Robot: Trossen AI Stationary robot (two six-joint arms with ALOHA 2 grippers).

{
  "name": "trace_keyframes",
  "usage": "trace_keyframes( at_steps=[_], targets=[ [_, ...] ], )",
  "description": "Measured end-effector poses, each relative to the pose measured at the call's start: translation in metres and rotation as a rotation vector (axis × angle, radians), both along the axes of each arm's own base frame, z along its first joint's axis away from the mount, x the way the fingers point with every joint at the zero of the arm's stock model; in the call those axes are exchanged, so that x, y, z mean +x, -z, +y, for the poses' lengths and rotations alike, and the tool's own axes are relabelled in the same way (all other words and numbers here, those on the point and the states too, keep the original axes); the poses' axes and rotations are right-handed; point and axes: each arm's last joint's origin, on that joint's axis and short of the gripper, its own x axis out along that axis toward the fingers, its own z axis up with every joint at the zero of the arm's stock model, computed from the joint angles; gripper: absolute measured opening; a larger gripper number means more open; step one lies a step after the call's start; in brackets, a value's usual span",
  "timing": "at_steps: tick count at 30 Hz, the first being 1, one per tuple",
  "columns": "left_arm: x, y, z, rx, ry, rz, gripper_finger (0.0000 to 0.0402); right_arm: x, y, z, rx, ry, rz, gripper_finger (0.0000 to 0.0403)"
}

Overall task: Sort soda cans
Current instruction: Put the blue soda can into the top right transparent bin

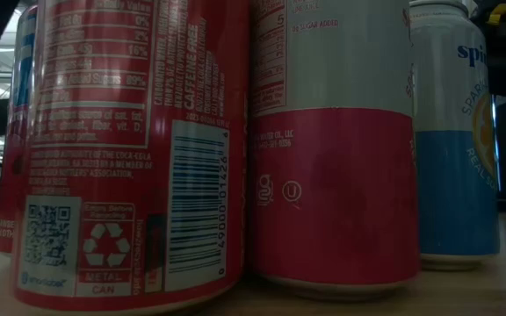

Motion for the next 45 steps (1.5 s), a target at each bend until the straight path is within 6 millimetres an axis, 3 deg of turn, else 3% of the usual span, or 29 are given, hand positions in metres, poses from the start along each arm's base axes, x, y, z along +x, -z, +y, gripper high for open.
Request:
trace_keyframes(
  at_steps=[12, 16, 25, 32, 39, 45],
  targets=[
    [0.031, 0.000, 0.014, 0.015, 0.012, -0.043, 0.0346, 0.000, 0.000, 0.001, -0.017, -0.026, 0.004, 0.0225],
    [0.032, 0.000, 0.015, 0.037, 0.010, -0.042, 0.0323, 0.000, 0.000, 0.001, -0.020, -0.024, 0.004, 0.0225],
    [0.031, 0.000, 0.024, 0.026, 0.022, -0.045, 0.0231, 0.000, 0.000, 0.000, -0.019, -0.008, 0.004, 0.0225],
    [0.031, 0.000, 0.023, 0.039, 0.028, -0.043, 0.0228, 0.000, -0.001, 0.000, -0.060, 0.015, 0.004, 0.0257],
    [0.023, -0.019, 0.023, 0.002, 0.019, -0.085, 0.0228, -0.010, -0.017, 0.005, -0.170, -0.015, -0.107, 0.0296],
    [0.018, -0.028, 0.030, 0.001, -0.006, -0.110, 0.0228, -0.021, -0.028, 0.009, -0.218, -0.054, -0.185, 0.0303]
  ],
)
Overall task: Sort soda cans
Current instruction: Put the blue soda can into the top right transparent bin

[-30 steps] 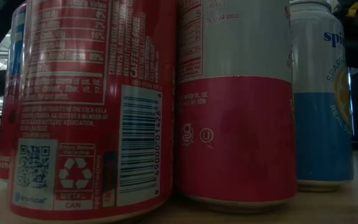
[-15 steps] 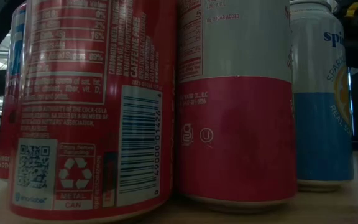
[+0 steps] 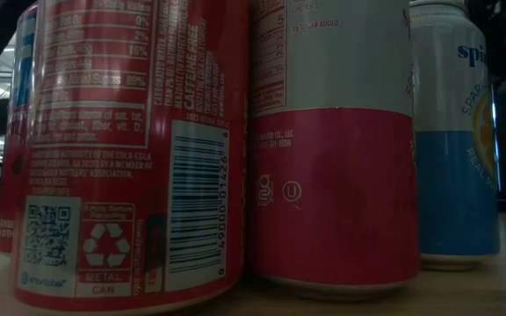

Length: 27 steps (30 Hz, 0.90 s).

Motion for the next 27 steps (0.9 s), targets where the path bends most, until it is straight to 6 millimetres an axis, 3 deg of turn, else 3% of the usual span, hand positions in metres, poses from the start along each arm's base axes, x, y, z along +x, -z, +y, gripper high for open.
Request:
trace_keyframes(
  at_steps=[5, 10, 14, 18, 27],
  targets=[
    [-0.001, 0.000, 0.018, -0.074, 0.001, -0.051, 0.0228, -0.008, -0.009, 0.004, -0.038, -0.054, -0.063, 0.0303],
    [0.006, 0.017, 0.033, -0.130, -0.022, -0.021, 0.0229, -0.014, -0.033, 0.010, -0.118, -0.171, -0.140, 0.0303],
    [0.022, 0.015, 0.035, -0.142, -0.005, -0.070, 0.0229, -0.016, -0.053, 0.012, -0.174, -0.222, -0.189, 0.0303],
    [0.047, 0.031, 0.038, -0.148, -0.001, -0.031, 0.0229, -0.017, -0.064, 0.013, -0.204, -0.249, -0.206, 0.0303],
    [0.082, 0.059, 0.054, -0.175, -0.020, -0.021, 0.0230, -0.016, -0.068, 0.014, -0.234, -0.296, -0.193, 0.0303]
  ],
)
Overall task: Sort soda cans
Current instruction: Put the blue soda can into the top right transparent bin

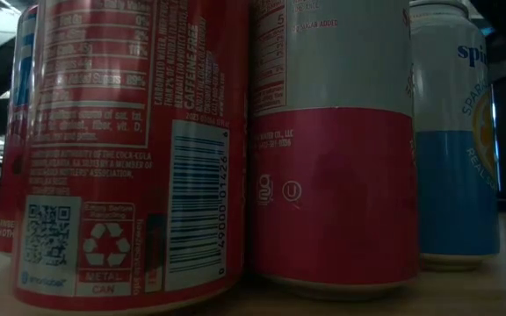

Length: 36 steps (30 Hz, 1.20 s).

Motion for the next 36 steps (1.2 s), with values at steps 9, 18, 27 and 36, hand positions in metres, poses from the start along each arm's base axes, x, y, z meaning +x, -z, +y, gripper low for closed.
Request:
trace_keyframes(
  at_steps=[9, 18, 27, 36],
  targets=[
    [0.009, 0.040, 0.016, -0.109, -0.030, 0.058, 0.0230, 0.003, 0.004, 0.000, 0.001, -0.015, 0.051, 0.0303],
    [0.012, 0.070, 0.024, -0.148, -0.061, 0.117, 0.0230, 0.003, 0.004, 0.000, 0.002, -0.014, 0.058, 0.0303],
    [0.012, 0.095, 0.032, -0.203, -0.073, 0.148, 0.0237, 0.006, 0.008, -0.001, 0.001, -0.002, 0.102, 0.0303],
    [0.012, 0.095, 0.034, -0.201, -0.117, 0.142, 0.0285, 0.006, 0.008, -0.001, 0.000, 0.000, 0.101, 0.0303]
  ],
)
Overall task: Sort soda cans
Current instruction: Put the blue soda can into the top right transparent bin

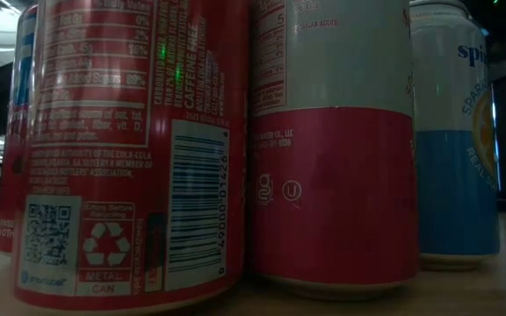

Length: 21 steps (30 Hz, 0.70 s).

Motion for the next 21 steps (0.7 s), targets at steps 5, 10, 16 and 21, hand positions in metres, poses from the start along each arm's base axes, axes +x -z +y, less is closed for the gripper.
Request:
trace_keyframes(
  at_steps=[5, 10, 16, 21],
  targets=[
    [0.000, -0.010, -0.005, 0.003, 0.008, -0.007, 0.0296, 0.000, 0.000, 0.000, 0.001, 0.001, 0.000, 0.0303],
    [-0.001, -0.041, -0.014, 0.057, 0.026, -0.050, 0.0298, 0.000, 0.000, 0.000, 0.000, 0.001, 0.000, 0.0303],
    [-0.006, -0.068, -0.027, 0.076, 0.049, -0.003, 0.0298, 0.000, 0.000, 0.000, 0.001, 0.000, 0.000, 0.0303],
    [-0.020, -0.120, -0.053, 0.070, 0.141, 0.033, 0.0295, 0.000, 0.000, 0.000, 0.025, -0.015, 0.007, 0.0303]
  ],
)
